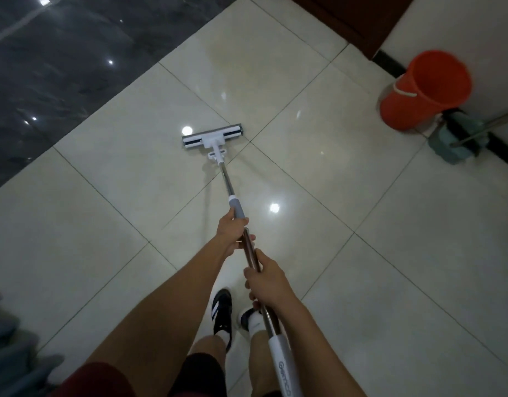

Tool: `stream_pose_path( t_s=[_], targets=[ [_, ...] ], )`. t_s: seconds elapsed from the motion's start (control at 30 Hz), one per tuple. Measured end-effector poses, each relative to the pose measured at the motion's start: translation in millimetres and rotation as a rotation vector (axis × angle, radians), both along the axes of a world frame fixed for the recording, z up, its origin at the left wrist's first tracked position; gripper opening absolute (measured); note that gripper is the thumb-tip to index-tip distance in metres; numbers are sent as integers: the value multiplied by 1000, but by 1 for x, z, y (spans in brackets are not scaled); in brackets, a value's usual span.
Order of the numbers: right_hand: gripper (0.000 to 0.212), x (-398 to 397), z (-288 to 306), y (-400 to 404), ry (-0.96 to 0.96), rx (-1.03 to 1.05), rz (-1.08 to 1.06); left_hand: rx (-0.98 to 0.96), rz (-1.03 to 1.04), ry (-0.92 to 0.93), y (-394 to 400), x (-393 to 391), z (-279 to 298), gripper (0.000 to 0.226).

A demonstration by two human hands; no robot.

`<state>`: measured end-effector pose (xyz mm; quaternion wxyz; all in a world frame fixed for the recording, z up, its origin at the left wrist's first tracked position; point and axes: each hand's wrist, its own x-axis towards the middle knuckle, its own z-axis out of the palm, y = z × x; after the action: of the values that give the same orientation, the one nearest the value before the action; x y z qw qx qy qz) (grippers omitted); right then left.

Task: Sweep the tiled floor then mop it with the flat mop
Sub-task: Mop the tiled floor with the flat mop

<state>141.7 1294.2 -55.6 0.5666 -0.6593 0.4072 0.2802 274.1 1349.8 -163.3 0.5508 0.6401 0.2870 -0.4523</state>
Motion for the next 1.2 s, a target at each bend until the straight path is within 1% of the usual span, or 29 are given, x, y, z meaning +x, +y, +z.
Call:
stream_pose_path(
  t_s=[0.07,0.2,0.4,0.53,0.8,0.87,1.0,1.1,1.2],
  targets=[
    [53,-2,0,16,2,-3,-5,7,-18,-15,14,-1,-2,73],
    [44,-11,0,43,-33,-76,-51,33,-58,-35,31,-5,-2,72],
    [53,-40,-2,56,-91,-174,-10,79,-93,-99,39,-31,-1,67],
    [56,-80,6,62,-91,-177,-8,86,-133,-91,45,-67,3,71],
    [47,-173,24,68,-106,-179,-7,115,-197,-108,43,-164,17,70],
    [49,-201,30,68,-106,-188,-19,106,-201,-106,40,-192,21,71],
    [54,-246,35,67,-49,-222,-1,115,-209,-106,34,-240,25,70],
    [56,-268,40,64,-49,-232,17,108,-226,-104,28,-263,25,70],
    [50,-267,36,56,-87,-248,14,118,-229,-117,22,-262,23,69]
  ],
)
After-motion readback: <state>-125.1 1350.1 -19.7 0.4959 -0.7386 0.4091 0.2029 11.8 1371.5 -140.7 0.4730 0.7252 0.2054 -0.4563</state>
